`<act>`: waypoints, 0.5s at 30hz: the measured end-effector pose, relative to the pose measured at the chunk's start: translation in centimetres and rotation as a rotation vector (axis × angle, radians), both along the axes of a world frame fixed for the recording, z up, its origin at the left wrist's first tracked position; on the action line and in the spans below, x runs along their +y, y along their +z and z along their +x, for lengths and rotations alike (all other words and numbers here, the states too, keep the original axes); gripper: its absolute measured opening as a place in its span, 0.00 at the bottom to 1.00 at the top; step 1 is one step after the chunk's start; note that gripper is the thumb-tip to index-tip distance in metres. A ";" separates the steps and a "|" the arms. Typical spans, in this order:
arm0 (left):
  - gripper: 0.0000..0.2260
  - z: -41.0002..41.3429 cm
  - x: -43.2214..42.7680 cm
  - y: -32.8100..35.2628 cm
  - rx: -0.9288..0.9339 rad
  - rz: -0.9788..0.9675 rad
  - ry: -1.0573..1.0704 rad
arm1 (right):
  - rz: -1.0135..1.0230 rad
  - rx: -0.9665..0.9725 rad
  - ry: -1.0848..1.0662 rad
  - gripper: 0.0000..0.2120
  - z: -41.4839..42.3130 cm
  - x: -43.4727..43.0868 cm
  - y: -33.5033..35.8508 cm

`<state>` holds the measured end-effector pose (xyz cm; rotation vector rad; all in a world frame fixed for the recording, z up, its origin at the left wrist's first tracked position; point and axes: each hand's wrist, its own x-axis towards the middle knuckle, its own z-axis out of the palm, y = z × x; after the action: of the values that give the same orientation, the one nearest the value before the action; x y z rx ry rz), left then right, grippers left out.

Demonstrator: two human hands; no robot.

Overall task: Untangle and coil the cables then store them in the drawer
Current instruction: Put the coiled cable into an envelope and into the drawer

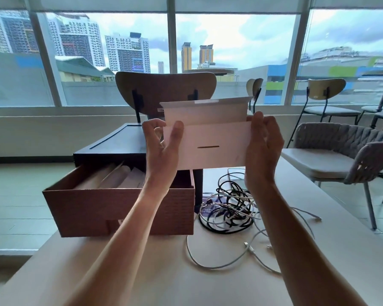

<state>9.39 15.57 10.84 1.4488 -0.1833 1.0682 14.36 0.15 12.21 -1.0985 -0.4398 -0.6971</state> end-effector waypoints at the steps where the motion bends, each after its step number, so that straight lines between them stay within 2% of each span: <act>1: 0.11 0.4 0.1 0.0 -0.008 0.005 0.006 | 0.005 0.001 0.008 0.13 0.3 0.2 -0.3; 5: 0.12 1.6 0.3 -0.9 0.003 0.051 0.050 | -0.009 0.029 0.097 0.08 1.9 0.7 -2.6; 8: 0.16 1.4 0.2 -1.4 -0.005 0.069 0.105 | -0.080 0.068 0.099 0.13 2.4 1.2 -4.0; 11: 0.10 1.4 0.3 -1.7 -0.020 0.134 0.134 | -0.088 0.084 0.092 0.11 2.7 1.5 -4.3; 15: 0.11 1.7 0.9 -1.7 0.028 0.049 0.079 | -0.037 0.172 0.149 0.15 2.5 1.8 -3.9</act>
<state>11.09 16.46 9.15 1.5250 -0.1342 1.1133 16.82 1.95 8.30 -1.1380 -0.3837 -0.4612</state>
